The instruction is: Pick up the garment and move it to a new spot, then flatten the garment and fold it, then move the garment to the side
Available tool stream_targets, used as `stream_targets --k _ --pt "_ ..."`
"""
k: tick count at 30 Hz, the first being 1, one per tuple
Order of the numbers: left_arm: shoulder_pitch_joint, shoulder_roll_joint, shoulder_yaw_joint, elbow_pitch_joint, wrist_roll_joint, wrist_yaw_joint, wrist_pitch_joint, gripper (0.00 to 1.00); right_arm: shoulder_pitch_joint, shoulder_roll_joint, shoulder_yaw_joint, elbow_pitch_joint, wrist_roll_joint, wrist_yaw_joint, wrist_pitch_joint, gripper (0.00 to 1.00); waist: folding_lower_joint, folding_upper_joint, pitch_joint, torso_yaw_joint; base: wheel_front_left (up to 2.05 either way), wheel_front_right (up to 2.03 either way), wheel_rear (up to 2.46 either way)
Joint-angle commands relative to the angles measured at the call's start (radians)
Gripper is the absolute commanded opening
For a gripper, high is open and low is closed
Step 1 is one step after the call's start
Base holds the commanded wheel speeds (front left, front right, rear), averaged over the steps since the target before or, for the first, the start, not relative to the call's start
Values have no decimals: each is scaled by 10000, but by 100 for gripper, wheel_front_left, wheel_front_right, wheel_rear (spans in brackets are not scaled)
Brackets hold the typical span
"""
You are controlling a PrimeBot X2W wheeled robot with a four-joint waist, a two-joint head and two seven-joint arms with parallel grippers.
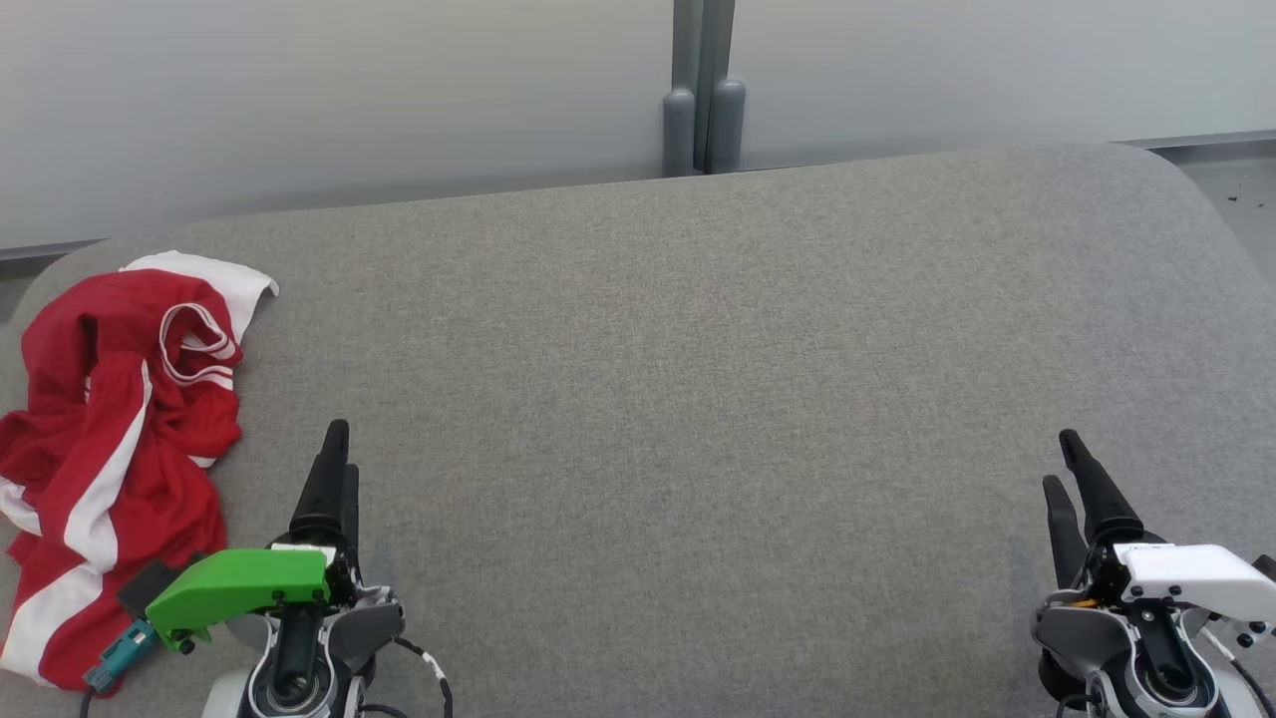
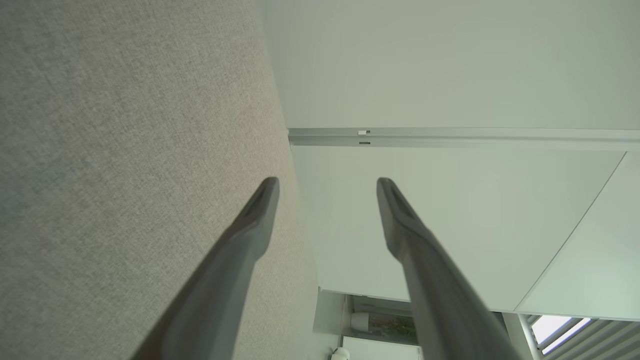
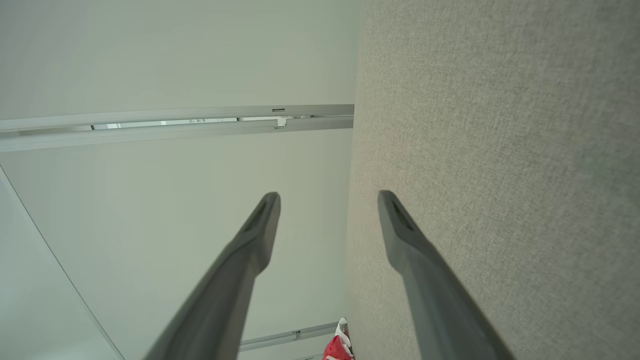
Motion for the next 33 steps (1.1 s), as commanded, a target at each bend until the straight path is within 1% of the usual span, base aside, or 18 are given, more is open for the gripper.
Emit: stream_targets --k 1,17,21,33 --pt "-76 19 -22 -335 339 22 -101 100 -58 -115 133 -242 -191 1 -150 100 0 -2 3 0 0 0 0" --pt "404 30 -44 -1603 2573 494 -632 100 164 -149 639 -987 -2137 2 -914 100 0 -2 13 3 0 0 0" --pt "509 32 -89 -1919 3382 564 -764 100 205 -157 763 -1230 -2855 3 -1097 100 0 -2 12 7 0 0 0" --pt "927 41 -127 -2543 6004 823 -1113 100 357 -175 1274 -1921 -5672 4 -1605 100 0 -2 -15 17 0 0 0"
